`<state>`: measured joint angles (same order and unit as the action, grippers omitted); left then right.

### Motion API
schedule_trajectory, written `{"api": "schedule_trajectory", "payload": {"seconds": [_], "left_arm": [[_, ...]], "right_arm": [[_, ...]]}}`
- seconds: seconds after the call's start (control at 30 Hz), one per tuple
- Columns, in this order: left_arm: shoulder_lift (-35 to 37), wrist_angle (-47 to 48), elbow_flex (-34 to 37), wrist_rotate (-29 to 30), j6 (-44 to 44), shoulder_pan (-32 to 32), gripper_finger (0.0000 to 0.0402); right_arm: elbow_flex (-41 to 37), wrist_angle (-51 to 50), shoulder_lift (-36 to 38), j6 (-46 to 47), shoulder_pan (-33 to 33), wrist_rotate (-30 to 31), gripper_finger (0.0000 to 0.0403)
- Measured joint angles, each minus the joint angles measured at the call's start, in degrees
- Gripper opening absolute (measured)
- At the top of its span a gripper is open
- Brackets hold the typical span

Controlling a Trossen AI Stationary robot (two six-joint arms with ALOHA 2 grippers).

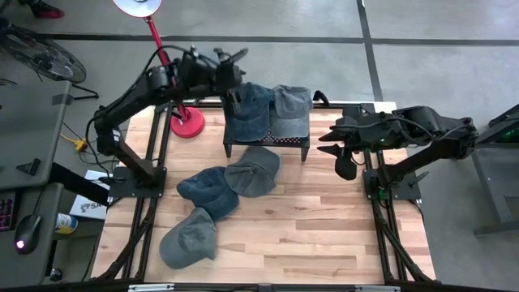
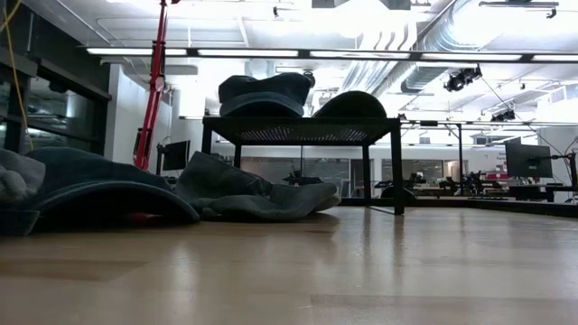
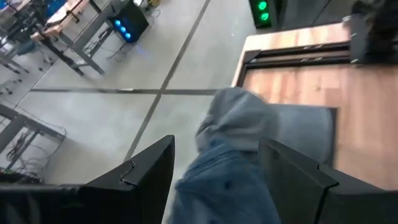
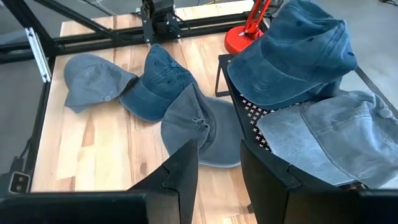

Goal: Pick & Place hat
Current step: Stack the top gray cap on top of the gray cap on the shelf

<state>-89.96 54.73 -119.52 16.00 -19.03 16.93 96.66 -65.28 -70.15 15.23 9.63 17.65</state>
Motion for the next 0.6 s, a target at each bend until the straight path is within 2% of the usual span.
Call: {"api": "schedule_trajectory", "payload": {"seconds": [0.1, 0.33, 0.6], "left_arm": [[0.0, 1.67, -0.04, 3.23, 3.9, -4.86, 0.0227], [-0.08, 8.14, -0.03, 11.53, 16.25, -15.57, 0.0227], [-0.31, 16.88, 0.06, 18.36, 36.47, -25.83, 0.0227]], "right_arm": [[0.0, 0.0, -1.1, -1.09, 0.0, -0.79, 0.0113], [0.0, -0.65, -6.61, -3.87, 1.41, -6.82, 0.0113], [-0.04, -1.75, -15.51, -13.6, 4.74, -6.71, 0.0113]]}}
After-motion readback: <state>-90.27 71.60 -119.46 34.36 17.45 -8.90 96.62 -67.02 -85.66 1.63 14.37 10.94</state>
